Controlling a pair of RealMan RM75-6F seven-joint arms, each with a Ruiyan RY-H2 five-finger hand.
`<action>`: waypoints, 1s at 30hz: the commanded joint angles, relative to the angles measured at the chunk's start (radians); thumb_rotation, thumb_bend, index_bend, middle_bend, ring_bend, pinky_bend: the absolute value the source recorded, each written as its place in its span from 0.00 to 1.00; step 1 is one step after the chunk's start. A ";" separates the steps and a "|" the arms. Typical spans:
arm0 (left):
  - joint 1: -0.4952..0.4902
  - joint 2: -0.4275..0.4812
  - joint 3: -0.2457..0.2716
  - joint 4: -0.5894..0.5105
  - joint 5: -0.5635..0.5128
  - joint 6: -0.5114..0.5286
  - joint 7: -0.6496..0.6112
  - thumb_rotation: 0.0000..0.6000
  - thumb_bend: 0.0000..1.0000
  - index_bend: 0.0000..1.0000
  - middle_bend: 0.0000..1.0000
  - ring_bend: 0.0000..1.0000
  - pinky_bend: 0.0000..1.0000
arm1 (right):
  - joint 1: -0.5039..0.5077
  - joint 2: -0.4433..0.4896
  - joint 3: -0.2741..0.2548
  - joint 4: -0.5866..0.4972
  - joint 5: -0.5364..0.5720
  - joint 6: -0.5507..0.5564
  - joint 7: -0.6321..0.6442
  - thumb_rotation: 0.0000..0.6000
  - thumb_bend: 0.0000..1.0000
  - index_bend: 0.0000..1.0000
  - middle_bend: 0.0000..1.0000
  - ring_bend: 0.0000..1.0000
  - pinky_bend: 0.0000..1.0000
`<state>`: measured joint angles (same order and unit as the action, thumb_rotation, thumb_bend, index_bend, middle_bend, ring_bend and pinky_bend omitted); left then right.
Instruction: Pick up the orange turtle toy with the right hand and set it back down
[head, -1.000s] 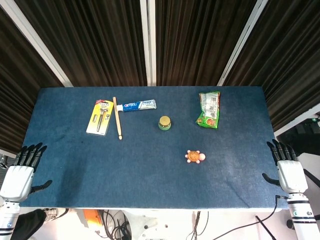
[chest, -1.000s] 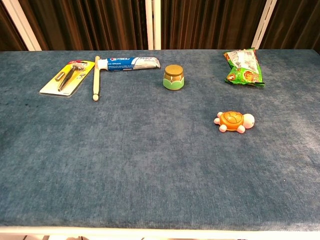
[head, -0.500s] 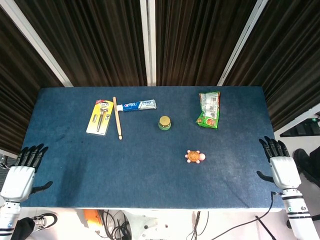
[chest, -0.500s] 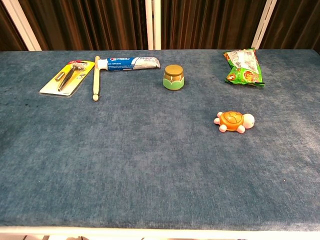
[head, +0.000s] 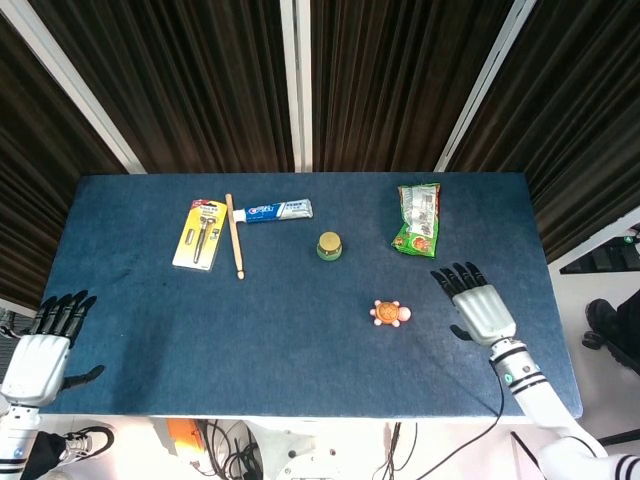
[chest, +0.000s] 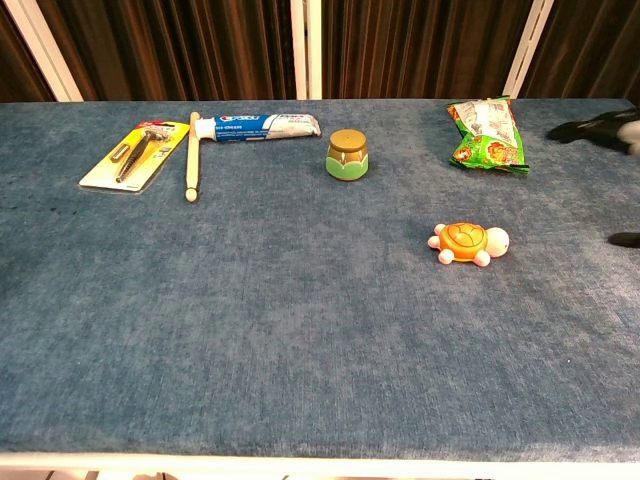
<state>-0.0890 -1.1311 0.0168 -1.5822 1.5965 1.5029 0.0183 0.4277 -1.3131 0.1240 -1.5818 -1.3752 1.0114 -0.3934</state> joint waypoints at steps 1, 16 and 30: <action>0.002 0.001 0.002 0.005 -0.003 -0.002 -0.006 1.00 0.00 0.04 0.02 0.00 0.00 | 0.053 -0.066 0.012 0.006 0.051 -0.051 -0.059 1.00 0.20 0.01 0.13 0.00 0.00; 0.006 -0.003 0.002 0.034 -0.008 -0.001 -0.038 1.00 0.00 0.04 0.02 0.00 0.00 | 0.114 -0.177 -0.012 0.058 0.089 -0.064 -0.089 1.00 0.28 0.12 0.19 0.00 0.00; 0.010 -0.005 0.000 0.062 -0.022 -0.006 -0.072 1.00 0.00 0.04 0.02 0.00 0.00 | 0.144 -0.251 -0.030 0.143 0.077 -0.055 -0.060 1.00 0.33 0.32 0.36 0.01 0.00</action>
<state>-0.0788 -1.1366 0.0173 -1.5207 1.5747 1.4970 -0.0537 0.5694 -1.5577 0.0963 -1.4460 -1.2928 0.9513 -0.4576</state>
